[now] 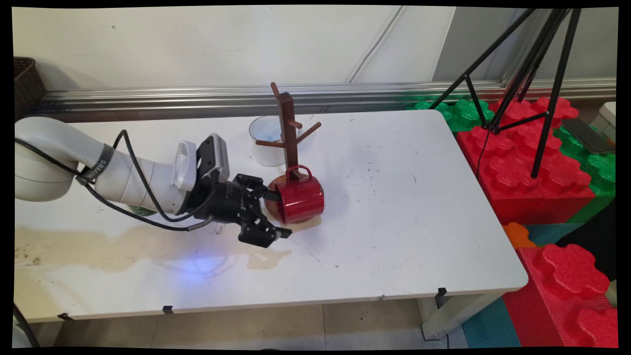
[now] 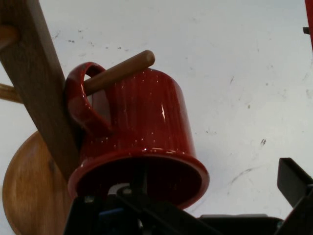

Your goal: Pick up the red mug from the rack

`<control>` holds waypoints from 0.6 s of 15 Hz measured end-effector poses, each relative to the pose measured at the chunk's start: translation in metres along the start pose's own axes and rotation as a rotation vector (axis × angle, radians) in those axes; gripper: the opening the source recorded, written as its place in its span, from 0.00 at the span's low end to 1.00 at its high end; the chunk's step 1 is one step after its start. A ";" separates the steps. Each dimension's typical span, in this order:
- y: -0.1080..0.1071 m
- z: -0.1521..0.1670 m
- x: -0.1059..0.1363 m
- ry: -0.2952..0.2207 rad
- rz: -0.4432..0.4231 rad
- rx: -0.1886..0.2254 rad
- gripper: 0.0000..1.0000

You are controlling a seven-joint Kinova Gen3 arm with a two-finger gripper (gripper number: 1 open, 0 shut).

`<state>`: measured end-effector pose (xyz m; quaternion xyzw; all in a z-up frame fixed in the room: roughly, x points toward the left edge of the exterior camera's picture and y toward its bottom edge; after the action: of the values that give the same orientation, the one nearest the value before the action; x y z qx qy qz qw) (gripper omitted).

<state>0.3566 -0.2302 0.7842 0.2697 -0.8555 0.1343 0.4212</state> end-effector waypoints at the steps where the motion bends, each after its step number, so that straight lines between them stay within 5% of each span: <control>1: 0.001 0.001 0.000 0.000 0.000 0.002 1.00; 9: 0.005 0.007 0.001 0.000 -0.010 0.018 1.00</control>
<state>0.3487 -0.2300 0.7802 0.2776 -0.8530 0.1398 0.4193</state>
